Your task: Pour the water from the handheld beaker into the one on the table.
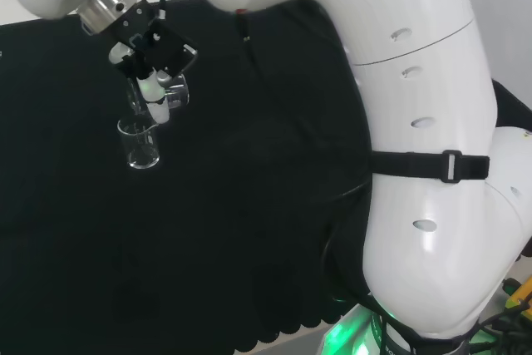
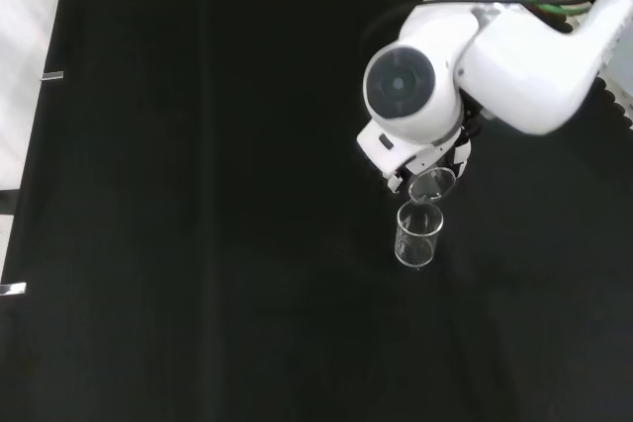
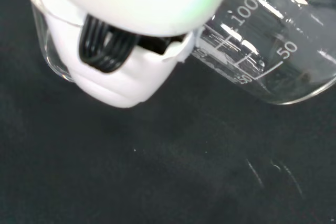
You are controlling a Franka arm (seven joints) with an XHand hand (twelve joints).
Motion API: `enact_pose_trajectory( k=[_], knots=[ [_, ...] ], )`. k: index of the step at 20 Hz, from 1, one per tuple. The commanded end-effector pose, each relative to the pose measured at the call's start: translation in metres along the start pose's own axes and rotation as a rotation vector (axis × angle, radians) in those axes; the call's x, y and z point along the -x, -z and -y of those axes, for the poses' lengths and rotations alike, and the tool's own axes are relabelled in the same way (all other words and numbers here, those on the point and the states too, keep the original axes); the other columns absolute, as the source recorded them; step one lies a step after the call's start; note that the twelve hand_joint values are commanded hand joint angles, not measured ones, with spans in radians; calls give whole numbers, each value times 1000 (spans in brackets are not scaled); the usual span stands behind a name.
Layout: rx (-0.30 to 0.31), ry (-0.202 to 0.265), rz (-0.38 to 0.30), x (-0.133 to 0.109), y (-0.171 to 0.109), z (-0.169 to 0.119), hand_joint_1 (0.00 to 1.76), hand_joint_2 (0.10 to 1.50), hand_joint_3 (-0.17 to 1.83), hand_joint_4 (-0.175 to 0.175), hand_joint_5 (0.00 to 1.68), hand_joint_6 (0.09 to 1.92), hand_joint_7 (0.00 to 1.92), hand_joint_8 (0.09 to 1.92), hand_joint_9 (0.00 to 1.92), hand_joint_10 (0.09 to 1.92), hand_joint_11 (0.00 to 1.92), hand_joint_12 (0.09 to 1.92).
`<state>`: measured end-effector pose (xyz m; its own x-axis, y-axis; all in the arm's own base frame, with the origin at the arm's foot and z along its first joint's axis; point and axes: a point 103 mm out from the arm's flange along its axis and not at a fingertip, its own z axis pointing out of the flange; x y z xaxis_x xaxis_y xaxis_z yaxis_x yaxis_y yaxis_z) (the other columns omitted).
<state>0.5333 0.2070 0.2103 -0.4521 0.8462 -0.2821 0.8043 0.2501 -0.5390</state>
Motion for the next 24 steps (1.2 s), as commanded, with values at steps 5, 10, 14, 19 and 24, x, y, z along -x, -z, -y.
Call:
enact_pose_trajectory(
  k=[5,10,14,19,24],
  knots=[
    [87,23,-177,19,-8,7,1424,956,-32,-175,1353,333,1452,243,1386,315,1061,835],
    [139,32,-233,24,-13,11,1424,956,-34,-175,1354,333,1453,243,1386,315,1061,834],
    [178,33,-278,29,-17,14,1424,957,-34,-175,1354,332,1453,242,1386,314,1061,834],
    [202,33,-311,35,-22,16,1424,958,-36,-175,1354,332,1454,241,1385,314,1066,835],
    [218,46,-346,39,-27,17,1424,958,-37,-175,1354,332,1455,240,1385,314,1070,837]
  ],
)
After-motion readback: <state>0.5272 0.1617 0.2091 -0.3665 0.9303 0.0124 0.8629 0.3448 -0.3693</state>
